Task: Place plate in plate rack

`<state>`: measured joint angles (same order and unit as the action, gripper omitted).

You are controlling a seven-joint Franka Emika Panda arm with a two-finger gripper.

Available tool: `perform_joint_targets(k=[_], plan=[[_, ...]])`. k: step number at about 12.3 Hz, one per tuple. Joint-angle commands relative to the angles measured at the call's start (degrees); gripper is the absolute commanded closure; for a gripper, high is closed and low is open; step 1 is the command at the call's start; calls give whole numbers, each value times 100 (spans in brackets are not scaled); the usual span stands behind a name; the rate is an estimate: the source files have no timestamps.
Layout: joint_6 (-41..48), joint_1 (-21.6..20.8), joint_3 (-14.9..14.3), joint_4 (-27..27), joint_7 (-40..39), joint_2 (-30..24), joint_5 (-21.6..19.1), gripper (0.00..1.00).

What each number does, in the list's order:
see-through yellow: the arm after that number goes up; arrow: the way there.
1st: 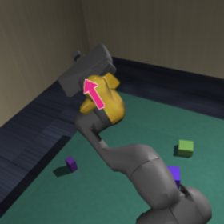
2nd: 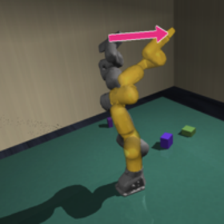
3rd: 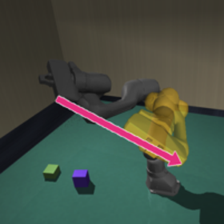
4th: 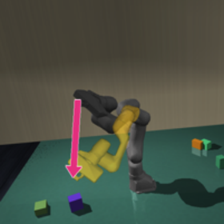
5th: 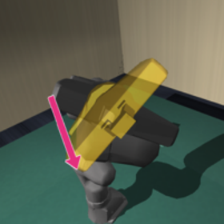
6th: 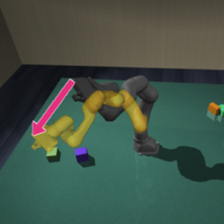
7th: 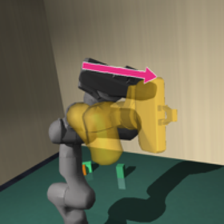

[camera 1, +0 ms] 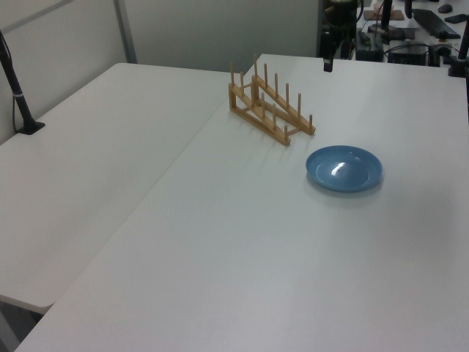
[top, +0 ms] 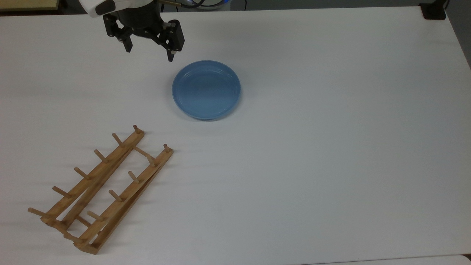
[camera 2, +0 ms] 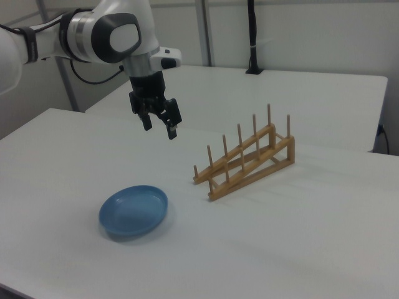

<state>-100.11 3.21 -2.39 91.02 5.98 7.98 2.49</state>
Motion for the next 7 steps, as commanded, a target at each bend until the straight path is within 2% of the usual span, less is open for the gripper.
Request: perform_joint_targets(k=[1, 7], plan=[[202, 99, -60, -93, -278, -16, -46, 0], [194, 118, -52, -49, -282, -25, -12, 0]])
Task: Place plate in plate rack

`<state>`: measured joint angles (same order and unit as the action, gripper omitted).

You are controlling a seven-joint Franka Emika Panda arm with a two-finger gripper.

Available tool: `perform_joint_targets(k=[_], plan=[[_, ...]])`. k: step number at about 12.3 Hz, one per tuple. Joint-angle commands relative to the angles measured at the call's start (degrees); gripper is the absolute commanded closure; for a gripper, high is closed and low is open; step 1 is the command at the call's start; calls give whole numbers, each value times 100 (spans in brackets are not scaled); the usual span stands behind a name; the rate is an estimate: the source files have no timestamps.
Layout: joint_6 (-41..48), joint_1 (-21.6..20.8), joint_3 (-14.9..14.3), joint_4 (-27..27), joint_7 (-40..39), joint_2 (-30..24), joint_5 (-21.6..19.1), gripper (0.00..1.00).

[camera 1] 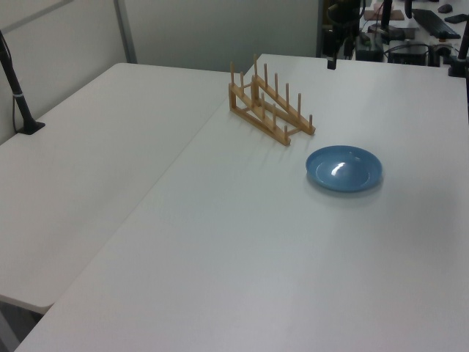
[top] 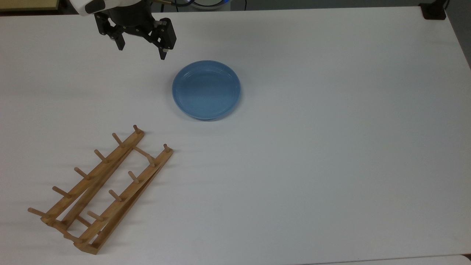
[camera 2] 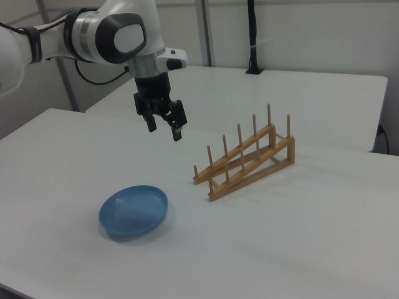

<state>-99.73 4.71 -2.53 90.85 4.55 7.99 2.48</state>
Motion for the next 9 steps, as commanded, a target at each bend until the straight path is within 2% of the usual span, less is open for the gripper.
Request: perform_joint_targets(k=[1, 9], plan=[[147, -32, -37, -32, -147, -25, -2, 0], [182, -23, -37, 29, -138, -60, 24, 0]])
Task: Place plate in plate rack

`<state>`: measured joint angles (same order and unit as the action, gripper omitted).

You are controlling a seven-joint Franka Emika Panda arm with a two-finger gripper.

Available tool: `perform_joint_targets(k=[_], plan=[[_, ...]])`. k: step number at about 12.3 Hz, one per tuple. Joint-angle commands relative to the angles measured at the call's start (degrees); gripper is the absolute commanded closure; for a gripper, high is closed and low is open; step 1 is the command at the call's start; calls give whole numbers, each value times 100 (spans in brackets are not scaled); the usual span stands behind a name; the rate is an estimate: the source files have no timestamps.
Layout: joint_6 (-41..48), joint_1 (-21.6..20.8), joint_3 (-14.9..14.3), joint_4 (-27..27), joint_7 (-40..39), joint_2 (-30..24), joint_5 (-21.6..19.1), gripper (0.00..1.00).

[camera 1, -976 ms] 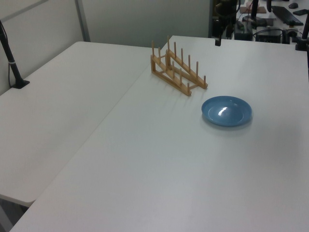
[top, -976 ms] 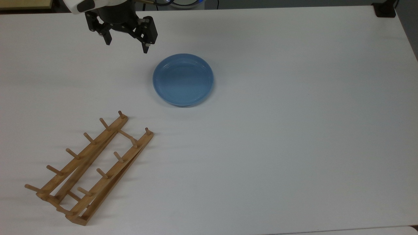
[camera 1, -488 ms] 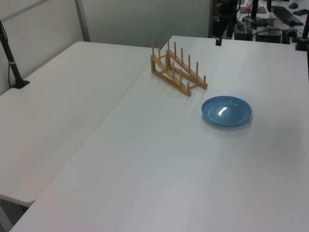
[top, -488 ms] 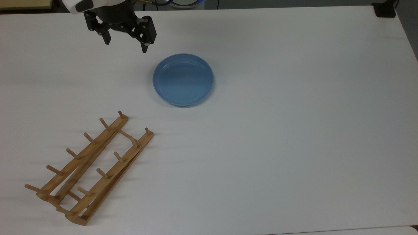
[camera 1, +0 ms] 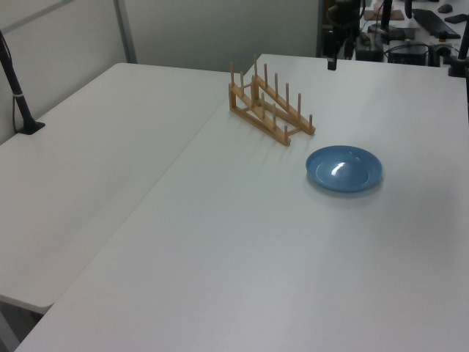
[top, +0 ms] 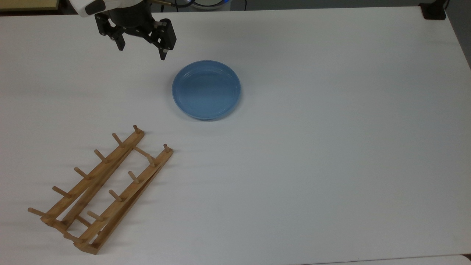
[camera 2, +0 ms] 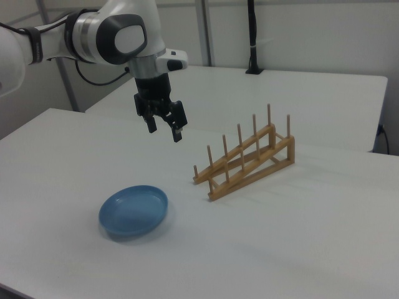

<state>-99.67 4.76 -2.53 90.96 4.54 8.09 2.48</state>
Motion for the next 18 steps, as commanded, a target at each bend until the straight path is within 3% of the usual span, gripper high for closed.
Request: perform_joint_targets(k=[1, 18], plan=[[176, -19, -37, 9, -137, -71, 24, 0], [132, 25, -37, -26, -172, -35, 147, 0]])
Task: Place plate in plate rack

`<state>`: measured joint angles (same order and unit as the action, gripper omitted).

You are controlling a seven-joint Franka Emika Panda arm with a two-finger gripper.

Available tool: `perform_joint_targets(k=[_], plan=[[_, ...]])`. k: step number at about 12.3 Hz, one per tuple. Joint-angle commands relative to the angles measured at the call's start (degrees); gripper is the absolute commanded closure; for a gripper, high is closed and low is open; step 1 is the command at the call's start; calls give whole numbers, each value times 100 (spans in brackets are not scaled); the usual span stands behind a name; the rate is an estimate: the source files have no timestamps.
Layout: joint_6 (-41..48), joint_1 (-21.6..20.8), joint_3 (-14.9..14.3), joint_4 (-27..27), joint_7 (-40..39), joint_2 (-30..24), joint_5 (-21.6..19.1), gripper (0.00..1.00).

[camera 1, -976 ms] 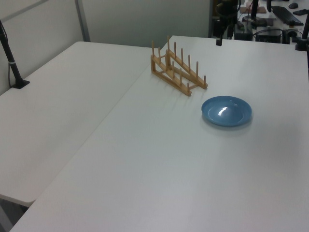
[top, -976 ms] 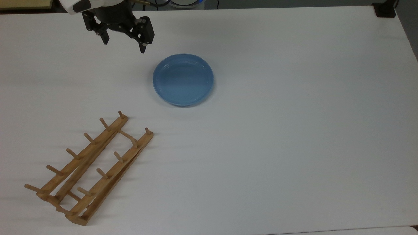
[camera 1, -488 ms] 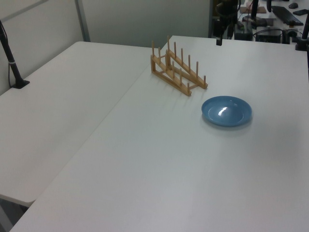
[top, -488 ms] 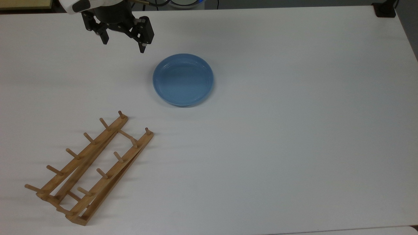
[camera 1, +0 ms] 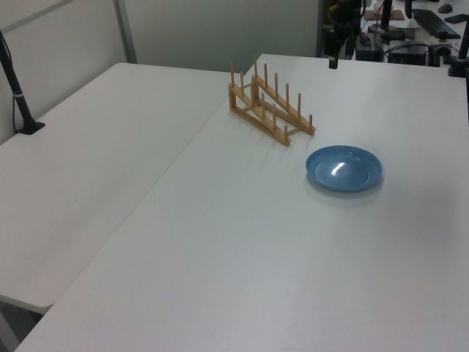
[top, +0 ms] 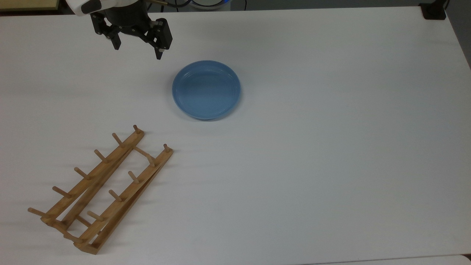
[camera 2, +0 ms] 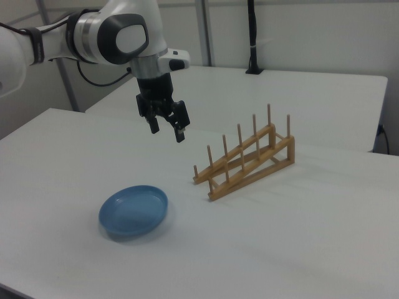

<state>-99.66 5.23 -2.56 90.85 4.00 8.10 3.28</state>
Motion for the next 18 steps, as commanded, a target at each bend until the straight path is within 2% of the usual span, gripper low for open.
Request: perform_joint_targets(k=[1, 12, 18], plan=[[140, -39, -34, 3, -119, -28, 68, 0], [438, 5, -34, -24, -496, -54, 85, 0], [808, 5, -34, -24, -1042, -63, 156, 0]])
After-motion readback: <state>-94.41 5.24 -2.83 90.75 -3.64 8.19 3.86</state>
